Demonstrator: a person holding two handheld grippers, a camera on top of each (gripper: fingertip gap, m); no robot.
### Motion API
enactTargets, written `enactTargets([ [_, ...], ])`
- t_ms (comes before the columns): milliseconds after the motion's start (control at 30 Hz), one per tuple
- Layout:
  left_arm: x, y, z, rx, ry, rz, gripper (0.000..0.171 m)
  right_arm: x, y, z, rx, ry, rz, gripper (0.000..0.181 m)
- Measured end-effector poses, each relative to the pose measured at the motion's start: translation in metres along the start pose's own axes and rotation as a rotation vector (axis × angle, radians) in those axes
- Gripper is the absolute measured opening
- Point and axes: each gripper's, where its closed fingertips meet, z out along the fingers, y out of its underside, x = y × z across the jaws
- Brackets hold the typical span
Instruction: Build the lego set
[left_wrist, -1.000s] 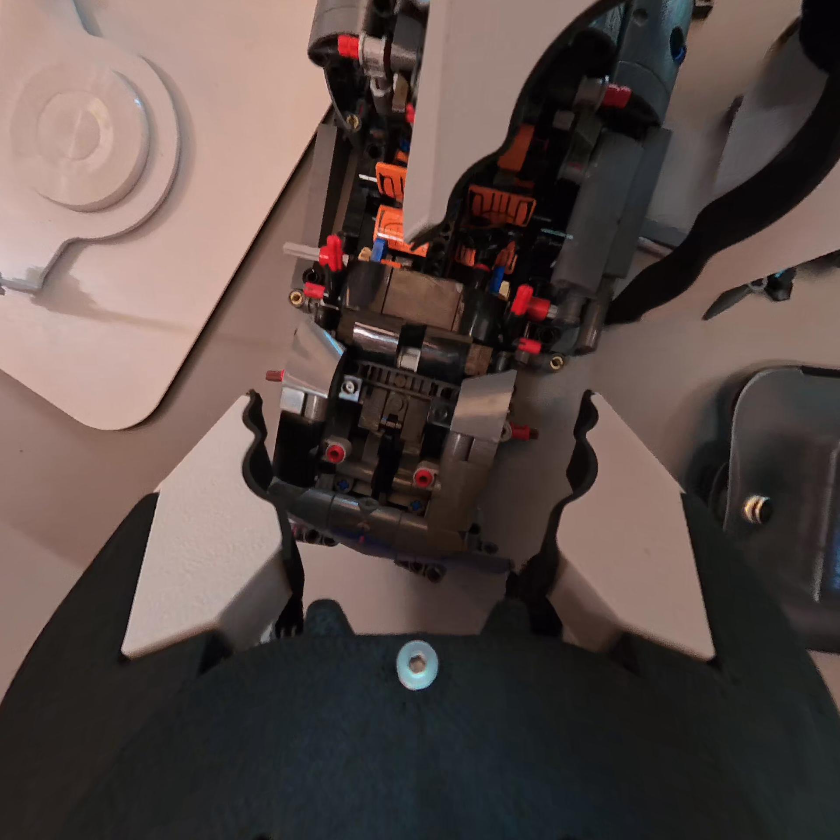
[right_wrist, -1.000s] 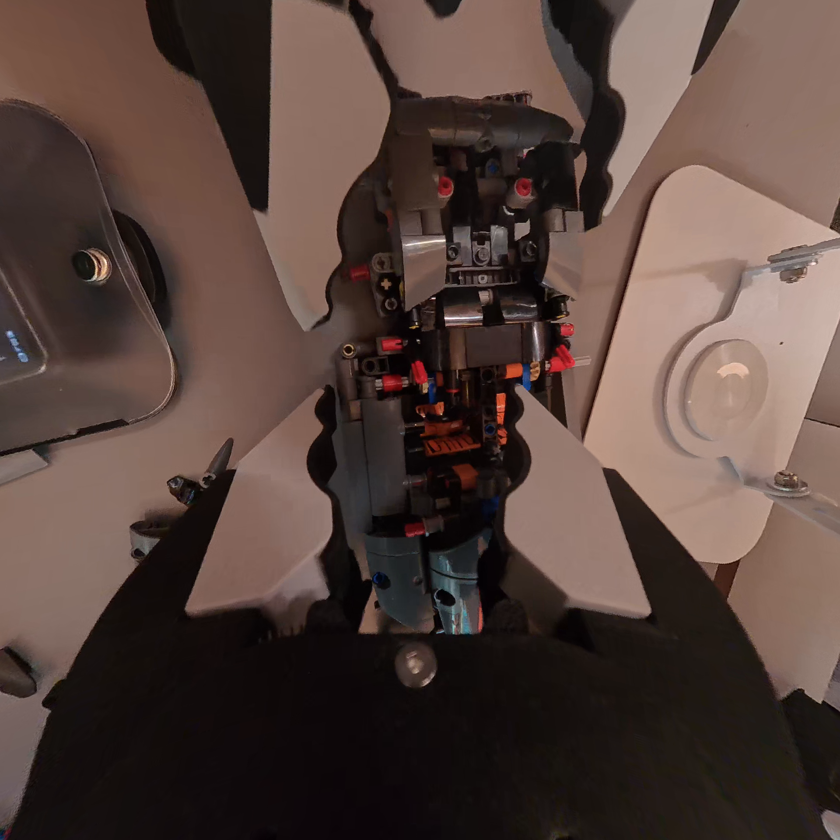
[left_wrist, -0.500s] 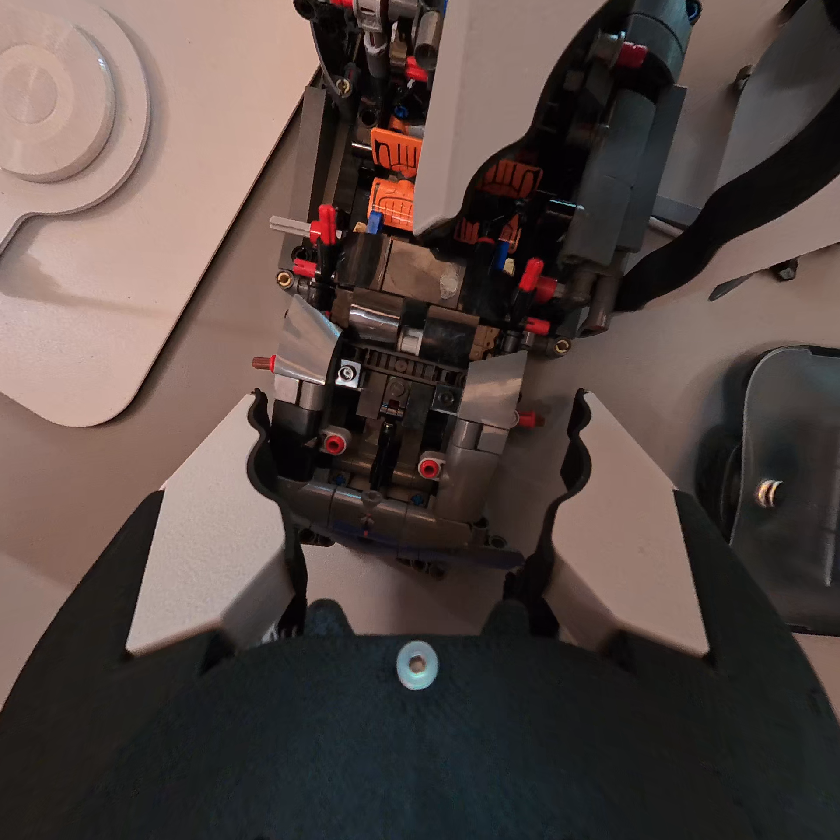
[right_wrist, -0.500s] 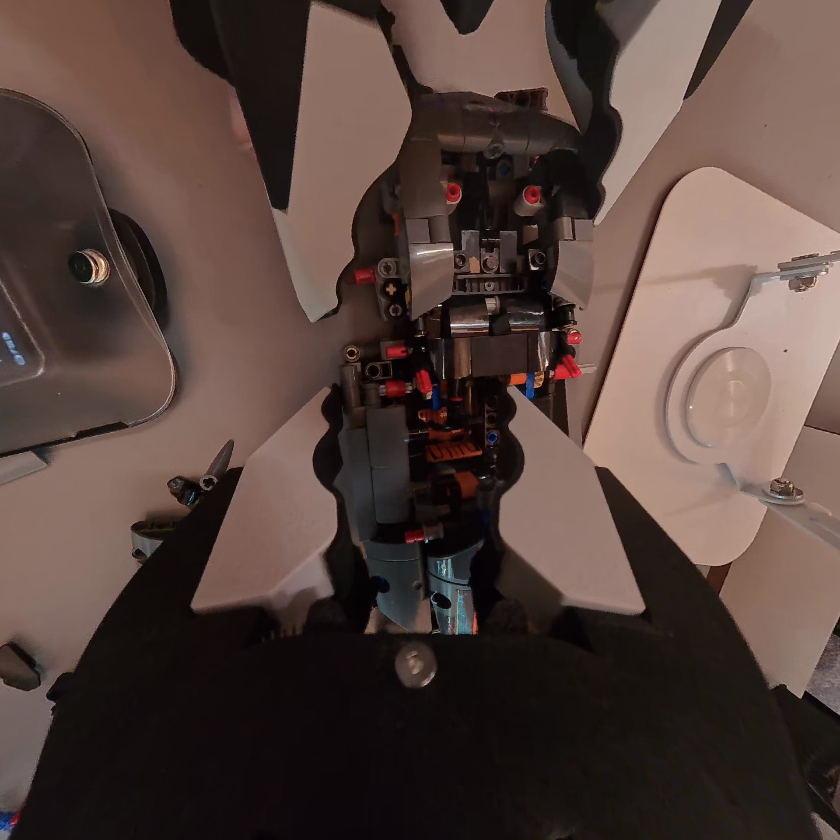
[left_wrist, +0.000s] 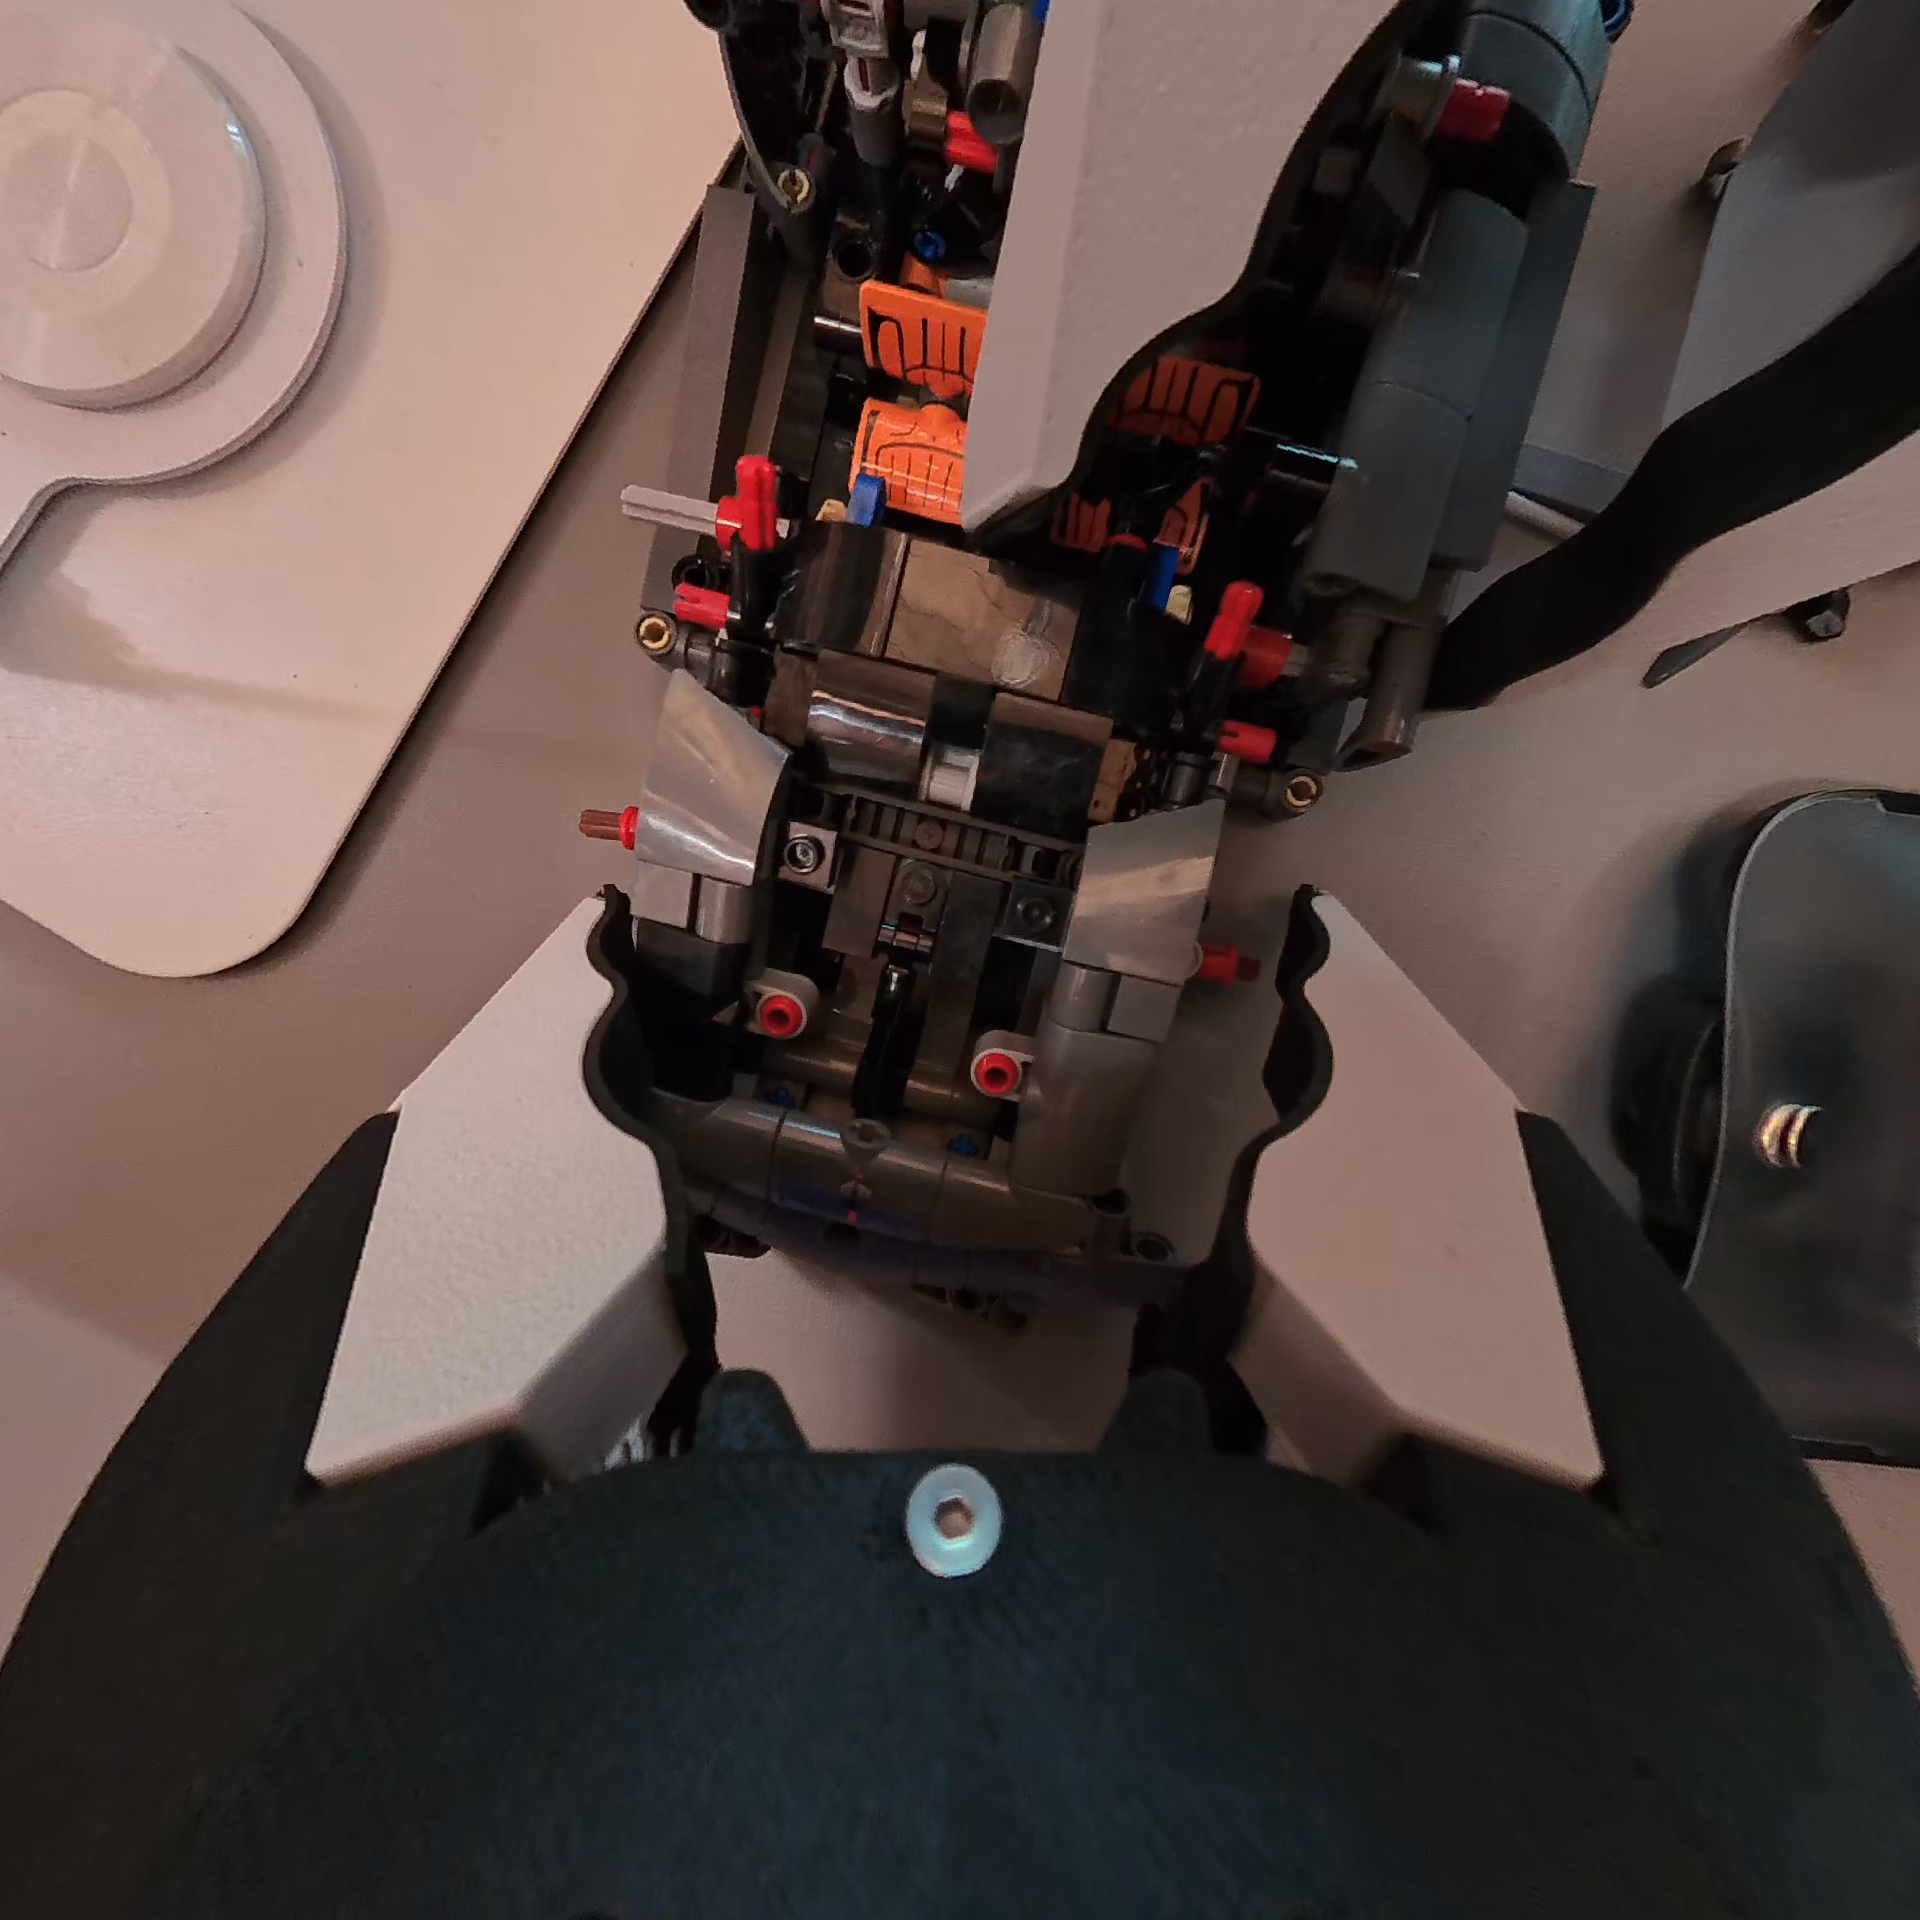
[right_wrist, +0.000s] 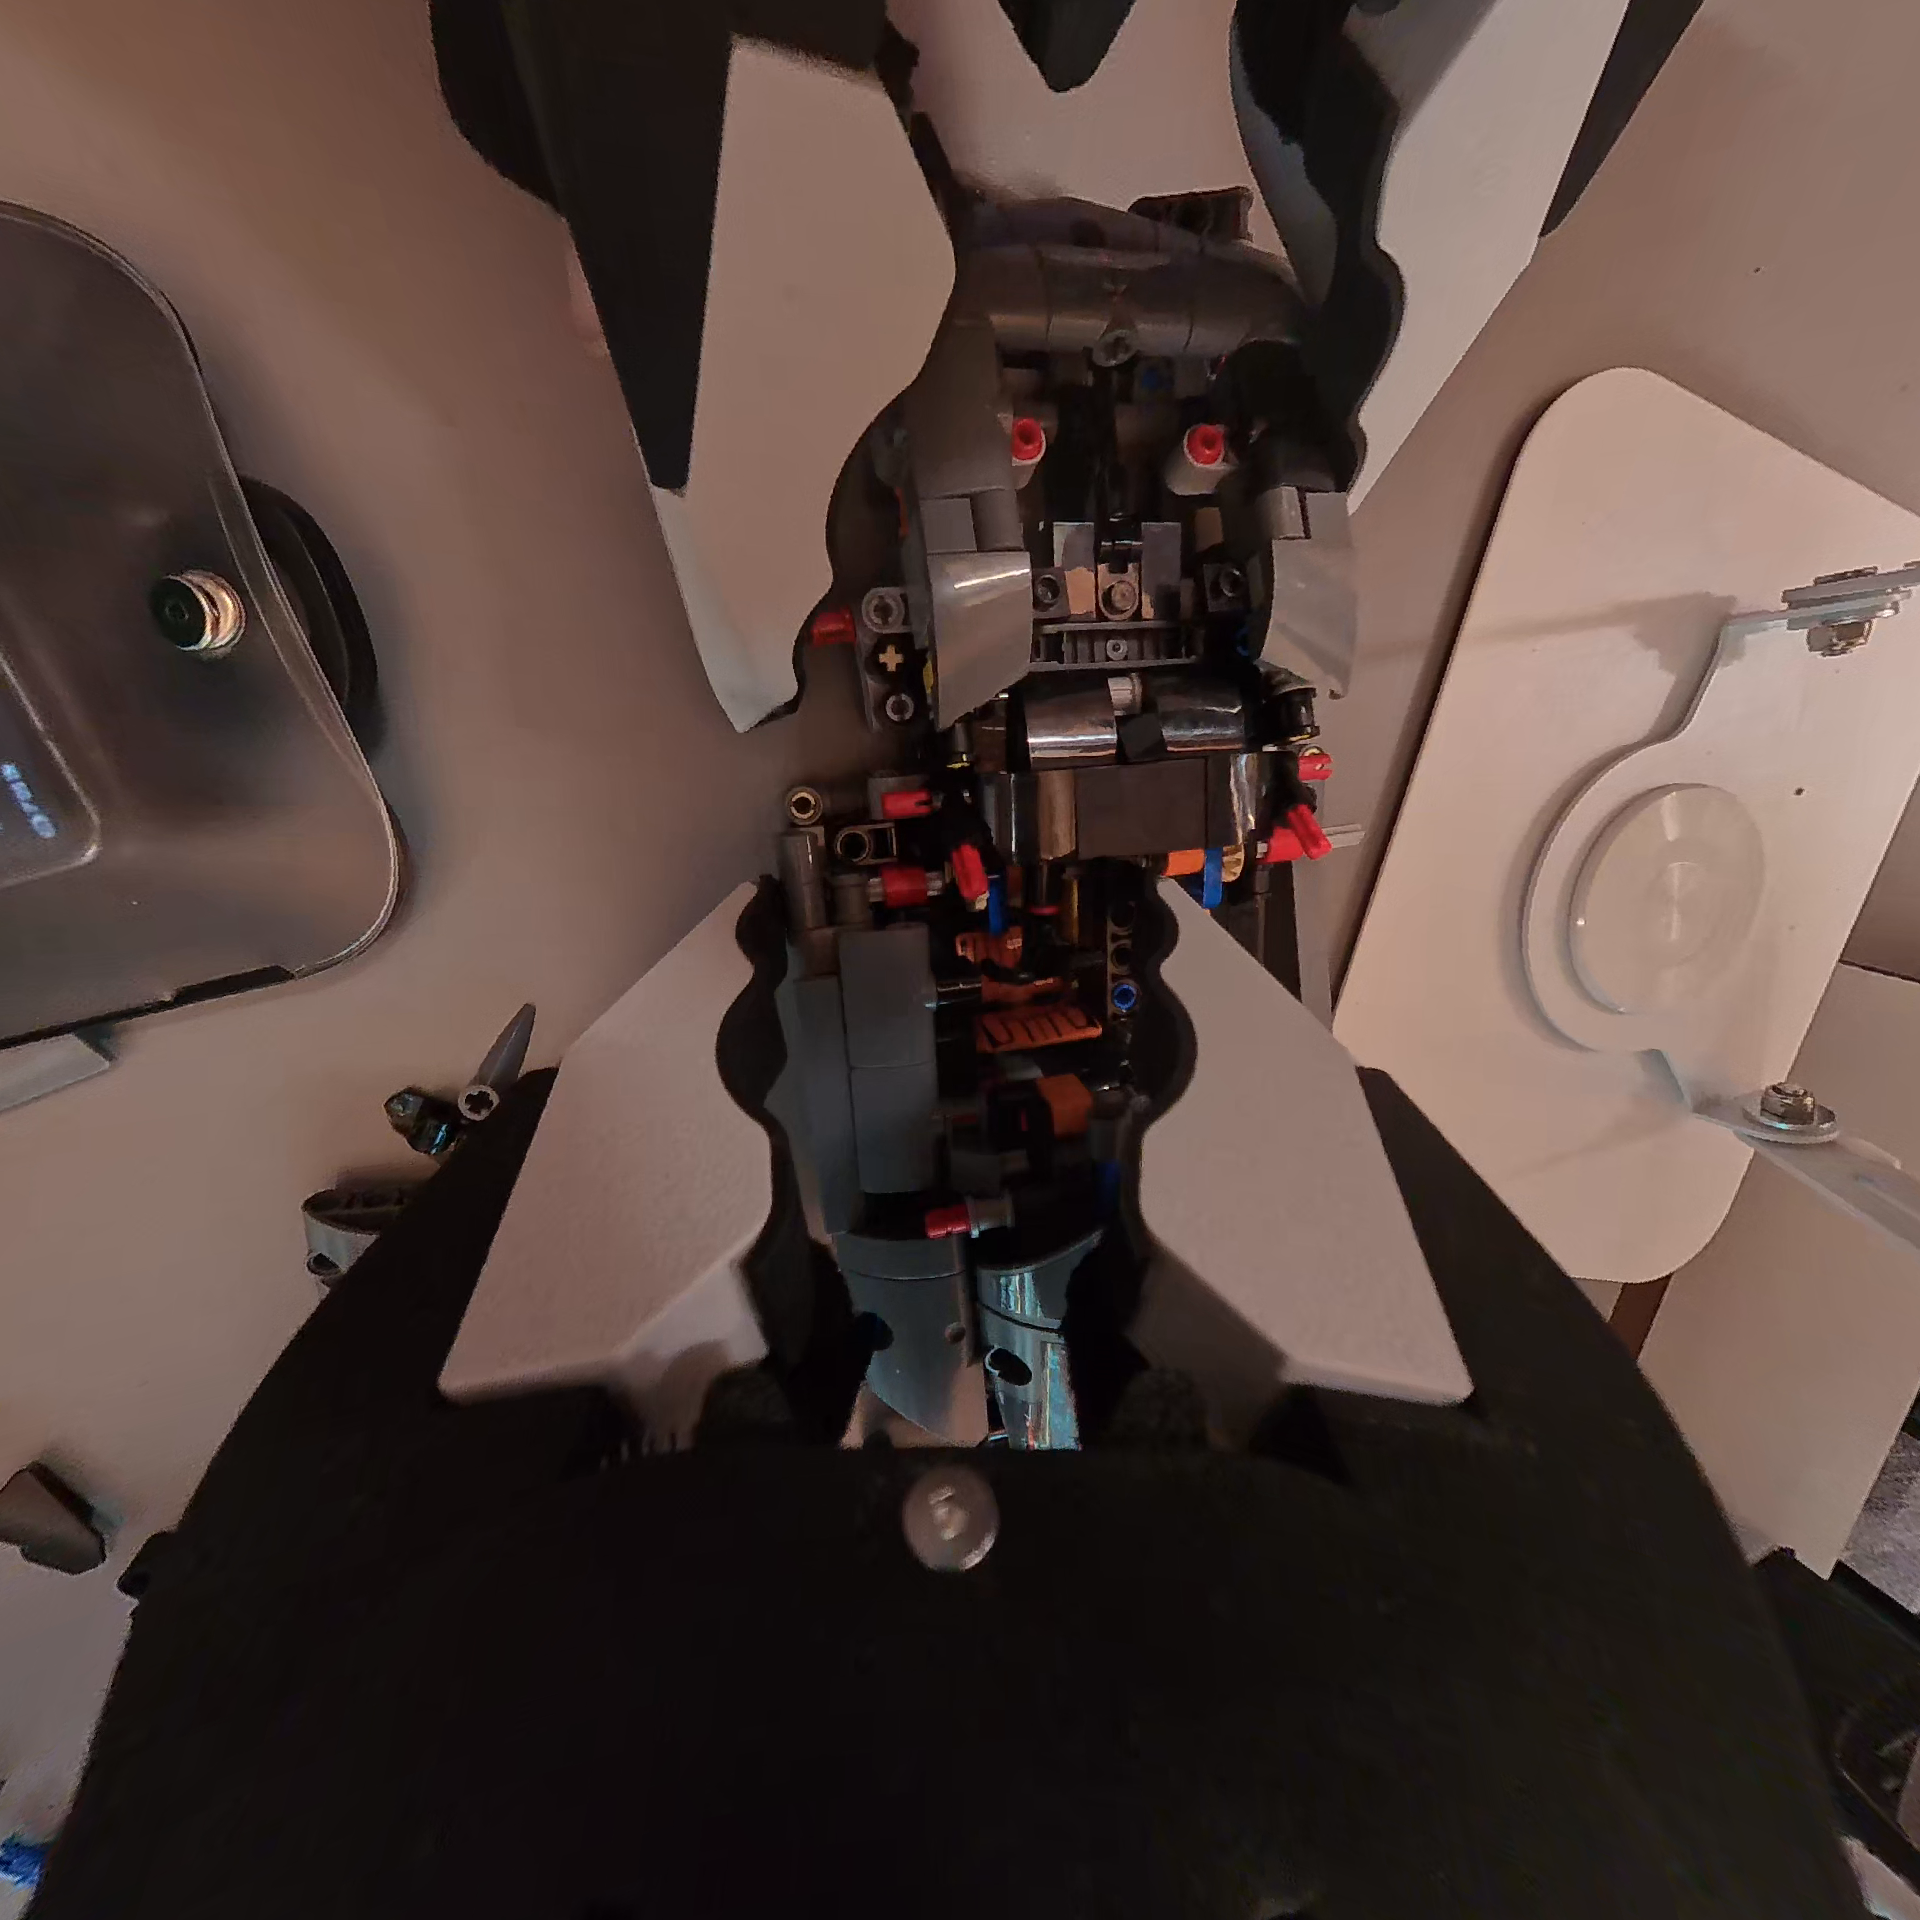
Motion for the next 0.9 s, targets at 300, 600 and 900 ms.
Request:
enactTargets([
  [300,0.0,-0.002,-0.006,0.031,0.019,-0.004,0.125,0.001,-0.002,-0.004,0.022,0.022,-0.01,0.074],
  [600,-0.002,-0.01,-0.018,0.134,0.07,-0.037,0.116,0.007,0.003,-0.021,0.046,0.027,0.016,0.071],
  [900,0.0,-0.006,-0.008,0.129,0.096,-0.032,0.114,0.001,0.004,-0.005,0.0,0.065,-0.029,0.064],
])
